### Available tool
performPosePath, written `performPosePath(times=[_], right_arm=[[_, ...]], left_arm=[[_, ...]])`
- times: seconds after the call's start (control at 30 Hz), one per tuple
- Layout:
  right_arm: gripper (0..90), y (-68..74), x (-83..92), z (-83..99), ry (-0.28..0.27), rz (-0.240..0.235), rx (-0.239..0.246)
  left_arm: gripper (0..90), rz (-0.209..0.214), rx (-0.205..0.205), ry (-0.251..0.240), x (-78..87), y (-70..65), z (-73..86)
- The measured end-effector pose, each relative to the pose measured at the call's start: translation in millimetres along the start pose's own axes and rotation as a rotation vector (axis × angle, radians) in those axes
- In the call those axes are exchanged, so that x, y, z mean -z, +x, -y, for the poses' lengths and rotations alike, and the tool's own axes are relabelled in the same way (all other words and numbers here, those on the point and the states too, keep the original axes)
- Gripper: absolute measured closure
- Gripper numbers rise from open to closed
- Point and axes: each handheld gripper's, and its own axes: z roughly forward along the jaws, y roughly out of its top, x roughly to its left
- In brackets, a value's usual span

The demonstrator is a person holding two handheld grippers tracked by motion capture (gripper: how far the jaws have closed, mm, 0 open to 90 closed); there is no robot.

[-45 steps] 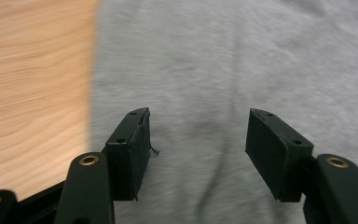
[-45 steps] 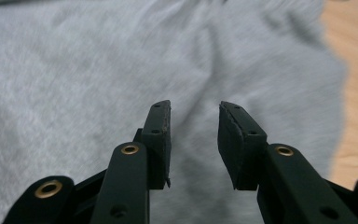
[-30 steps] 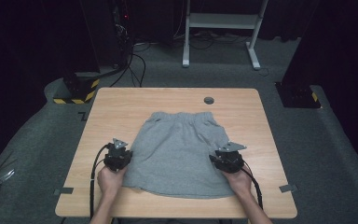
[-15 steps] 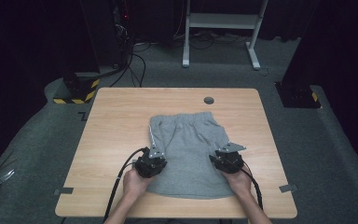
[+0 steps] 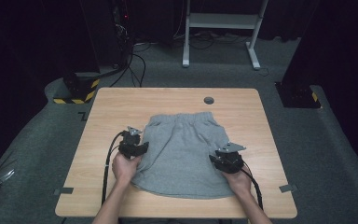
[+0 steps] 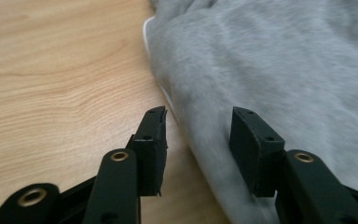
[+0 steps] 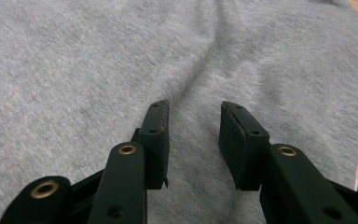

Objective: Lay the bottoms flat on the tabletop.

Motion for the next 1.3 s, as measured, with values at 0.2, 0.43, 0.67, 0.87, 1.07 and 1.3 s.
performPosePath(times=[0.2,0.43,0.67,0.87,1.07,1.3], right_arm=[[63.0,0.0,0.0,0.0,0.000,0.000,0.000],[62.8,-8.2,3.1,3.0,-0.001,0.023,0.005],[63.9,-8.3,5.0,2.7,0.016,0.014,-0.003],[80.3,-5.7,11.1,4.0,0.043,-0.023,0.043],[71.9,-5.7,16.2,4.4,0.068,-0.012,0.042],[66.6,4.0,10.2,1.1,0.052,-0.010,0.064]], left_arm=[[80.2,-0.029,-0.100,0.016,-12.0,-4.6,-11.2],[81.2,-0.154,-0.100,0.045,-10.2,27.8,-21.8],[53.6,-0.085,-0.140,-0.003,7.3,11.1,-0.5],[53.0,-0.033,-0.159,-0.017,23.7,-1.8,24.0],[45.2,-0.018,-0.127,-0.016,50.0,0.0,48.5],[55.7,-0.018,-0.094,0.037,54.6,15.1,76.8]])
